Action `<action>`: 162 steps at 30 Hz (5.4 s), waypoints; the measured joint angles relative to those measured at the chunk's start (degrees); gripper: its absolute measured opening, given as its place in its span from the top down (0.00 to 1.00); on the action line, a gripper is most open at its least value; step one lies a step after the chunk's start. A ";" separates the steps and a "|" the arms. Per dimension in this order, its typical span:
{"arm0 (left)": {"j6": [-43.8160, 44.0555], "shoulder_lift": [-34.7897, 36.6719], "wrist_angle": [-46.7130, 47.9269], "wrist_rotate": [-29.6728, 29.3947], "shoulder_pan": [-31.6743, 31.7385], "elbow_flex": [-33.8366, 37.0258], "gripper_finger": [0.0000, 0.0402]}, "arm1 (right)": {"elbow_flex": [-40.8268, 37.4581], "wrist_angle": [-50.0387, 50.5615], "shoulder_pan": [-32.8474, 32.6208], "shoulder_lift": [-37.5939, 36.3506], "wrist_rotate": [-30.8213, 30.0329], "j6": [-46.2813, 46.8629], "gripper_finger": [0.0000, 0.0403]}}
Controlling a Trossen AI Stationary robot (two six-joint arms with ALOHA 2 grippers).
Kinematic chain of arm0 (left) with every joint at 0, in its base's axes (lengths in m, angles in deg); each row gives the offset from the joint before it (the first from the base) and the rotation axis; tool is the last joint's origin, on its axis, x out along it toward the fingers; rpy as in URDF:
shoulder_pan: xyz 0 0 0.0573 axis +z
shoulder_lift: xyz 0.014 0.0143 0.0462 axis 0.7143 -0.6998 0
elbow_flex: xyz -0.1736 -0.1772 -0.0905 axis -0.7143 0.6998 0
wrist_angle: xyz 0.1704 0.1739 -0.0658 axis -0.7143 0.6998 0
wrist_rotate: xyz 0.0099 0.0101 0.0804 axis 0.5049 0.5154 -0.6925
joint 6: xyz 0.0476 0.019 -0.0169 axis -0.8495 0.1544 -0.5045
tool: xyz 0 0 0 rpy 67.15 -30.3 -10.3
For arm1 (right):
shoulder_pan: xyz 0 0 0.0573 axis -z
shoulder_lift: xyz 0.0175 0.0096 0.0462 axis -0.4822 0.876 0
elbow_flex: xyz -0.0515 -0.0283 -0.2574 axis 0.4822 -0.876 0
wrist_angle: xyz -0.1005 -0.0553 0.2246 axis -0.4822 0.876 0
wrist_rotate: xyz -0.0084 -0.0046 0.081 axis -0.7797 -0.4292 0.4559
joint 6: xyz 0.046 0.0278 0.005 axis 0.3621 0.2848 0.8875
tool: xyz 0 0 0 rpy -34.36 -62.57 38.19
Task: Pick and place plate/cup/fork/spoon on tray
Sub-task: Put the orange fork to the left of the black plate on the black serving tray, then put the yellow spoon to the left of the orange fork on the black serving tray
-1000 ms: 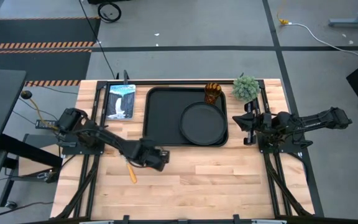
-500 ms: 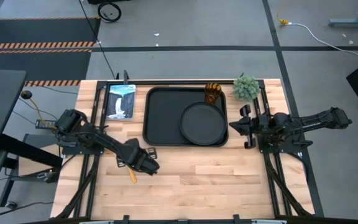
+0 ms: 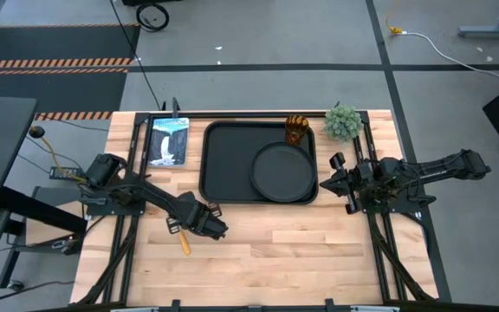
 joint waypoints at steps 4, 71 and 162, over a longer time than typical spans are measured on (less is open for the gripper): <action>0.38 -1.30 -0.77 0.52 0.46 0.02 0.60 | 0.00 -0.06 -0.02 0.00 2.38 1.06 0.98; -2.56 7.75 -0.14 3.34 -0.12 1.99 0.94 | -0.02 -0.38 -0.02 0.00 5.86 1.54 0.98; -75.08 -2.12 -15.67 -8.13 16.30 -12.59 0.80 | -0.02 -3.99 5.34 -0.13 -13.75 -5.39 0.98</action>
